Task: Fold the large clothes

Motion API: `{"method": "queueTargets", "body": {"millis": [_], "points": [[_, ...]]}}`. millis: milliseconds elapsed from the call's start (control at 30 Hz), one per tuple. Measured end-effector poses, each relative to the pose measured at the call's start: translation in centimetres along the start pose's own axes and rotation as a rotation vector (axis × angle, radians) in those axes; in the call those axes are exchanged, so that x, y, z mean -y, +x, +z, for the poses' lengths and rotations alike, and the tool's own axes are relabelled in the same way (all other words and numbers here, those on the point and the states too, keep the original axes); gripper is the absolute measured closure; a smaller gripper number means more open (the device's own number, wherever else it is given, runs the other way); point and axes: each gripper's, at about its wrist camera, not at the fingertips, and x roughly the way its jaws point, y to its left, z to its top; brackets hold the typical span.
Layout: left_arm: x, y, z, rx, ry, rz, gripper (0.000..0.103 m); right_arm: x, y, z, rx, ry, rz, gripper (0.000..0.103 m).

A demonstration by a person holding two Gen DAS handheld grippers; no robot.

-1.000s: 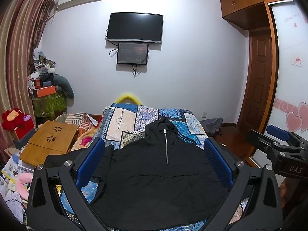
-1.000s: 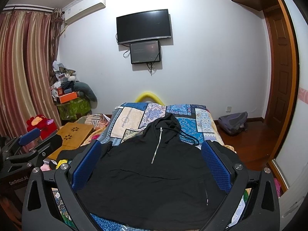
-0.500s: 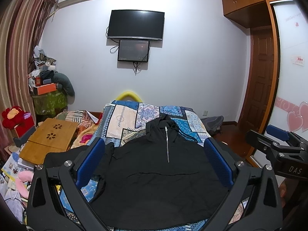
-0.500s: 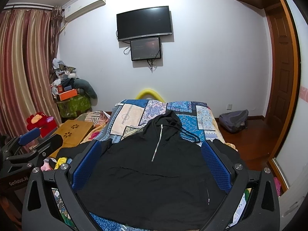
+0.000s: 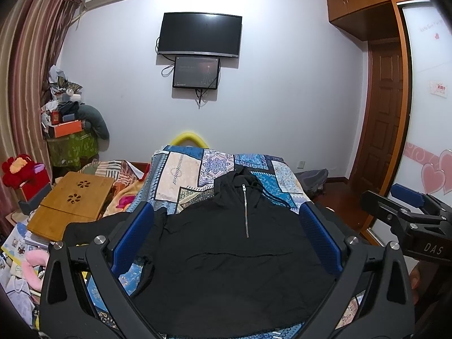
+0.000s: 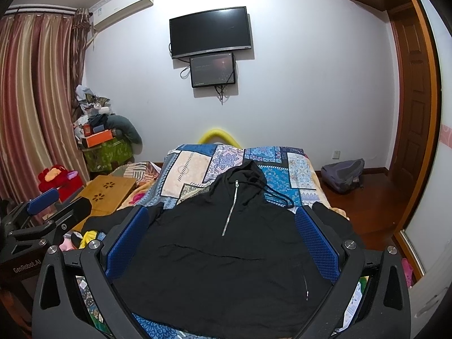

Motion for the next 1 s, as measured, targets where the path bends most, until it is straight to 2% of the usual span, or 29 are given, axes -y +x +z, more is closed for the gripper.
{"method": "queueTargets", "body": {"millis": [467,600,700,800,1000], "points": [[-1.5,1.2,-0.1,-0.015,-0.039,0.004,0.000,0.0,1.2,0.0,-0.011,-0.006,0.004,0.000],[-3.3,2.8,0.0,-0.014,-0.037,0.087,0.000,-0.1,2.2,0.4,0.009,-0.019,0.007,0.000],[-5.4,4.5,0.1,-0.033,-0.040,0.144,0.000,-0.4,3.6,0.7,0.008,-0.025,0.011,0.000],[-8.2,6.2,-0.1,-0.060,-0.081,0.161,0.000,-0.6,4.9,0.7,0.002,-0.035,0.002,0.000],[-15.5,11.0,-1.9,-0.178,-0.172,0.229,0.000,-0.6,10.6,-0.2,-0.099,-0.067,-0.010,0.000]]}}
